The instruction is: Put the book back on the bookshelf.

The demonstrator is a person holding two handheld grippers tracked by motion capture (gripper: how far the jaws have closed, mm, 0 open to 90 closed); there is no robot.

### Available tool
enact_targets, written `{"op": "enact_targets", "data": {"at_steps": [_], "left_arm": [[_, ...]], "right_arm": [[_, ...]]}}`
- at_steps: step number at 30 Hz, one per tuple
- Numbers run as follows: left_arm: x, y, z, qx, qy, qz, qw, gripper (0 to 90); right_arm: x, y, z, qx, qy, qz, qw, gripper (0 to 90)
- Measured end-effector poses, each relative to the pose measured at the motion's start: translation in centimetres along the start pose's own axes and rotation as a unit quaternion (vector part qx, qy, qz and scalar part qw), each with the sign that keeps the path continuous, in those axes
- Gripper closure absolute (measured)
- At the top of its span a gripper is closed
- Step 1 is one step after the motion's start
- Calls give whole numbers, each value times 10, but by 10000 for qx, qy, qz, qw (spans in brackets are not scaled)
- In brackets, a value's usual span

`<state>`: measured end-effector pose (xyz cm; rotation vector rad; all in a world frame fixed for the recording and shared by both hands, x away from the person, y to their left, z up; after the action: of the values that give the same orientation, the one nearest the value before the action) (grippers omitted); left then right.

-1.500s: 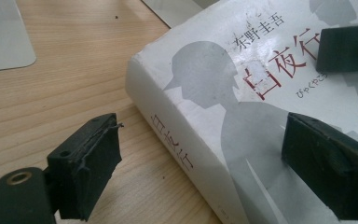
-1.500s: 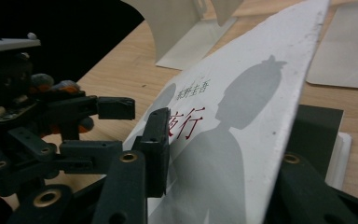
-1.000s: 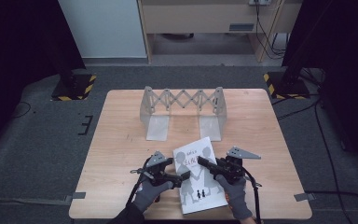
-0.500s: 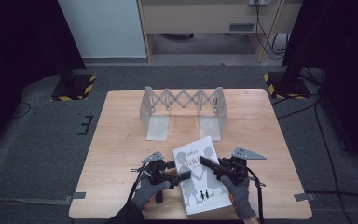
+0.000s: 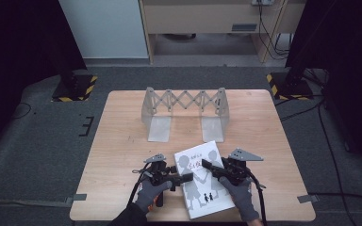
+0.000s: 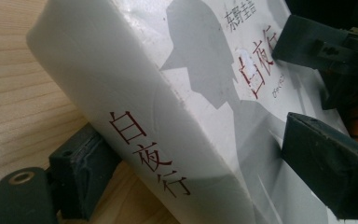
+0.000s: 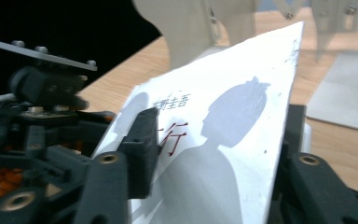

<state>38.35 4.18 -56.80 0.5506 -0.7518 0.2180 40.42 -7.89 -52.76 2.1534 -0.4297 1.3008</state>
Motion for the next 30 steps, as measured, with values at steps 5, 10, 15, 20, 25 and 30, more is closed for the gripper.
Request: {"op": "enact_targets", "data": {"at_steps": [5, 10, 15, 20, 25, 30], "left_arm": [[0, 2, -1, 62, 9, 49, 10000, 204], [2, 4, -1, 139, -40, 79, 9999, 266], [1, 5, -1, 153, 25, 64, 9999, 271], [2, 5, 0, 135, 21, 87, 9999, 273], [4, 6, 2, 139, 5, 113, 9998, 281], [6, 7, 5, 161, -60, 103, 9998, 280]], "right_arm": [[-1, -1, 11, -573, 377, 115, 9976, 303], [-11, -5, 23, -768, 219, -37, 9968, 253], [-13, -4, 25, -842, 124, -241, 9961, 234], [-20, 1, 31, -662, -283, -412, 9966, 182], [-27, -1, 26, -102, -766, -550, 9955, 197], [-22, 0, 20, -1, -597, -550, 9967, 278]]}}
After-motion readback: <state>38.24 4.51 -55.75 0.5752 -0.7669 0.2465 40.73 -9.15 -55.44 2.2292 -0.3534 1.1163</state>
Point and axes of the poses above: each handheld gripper's, and its own axes: y roughly backward along the jaws, x roughly out of its top, z roughly to its right, the point moved 10 cm from there along -y, roughly forward along the jaws, and after that the axes turned 4 degrees about x, right-handed, at the moved point
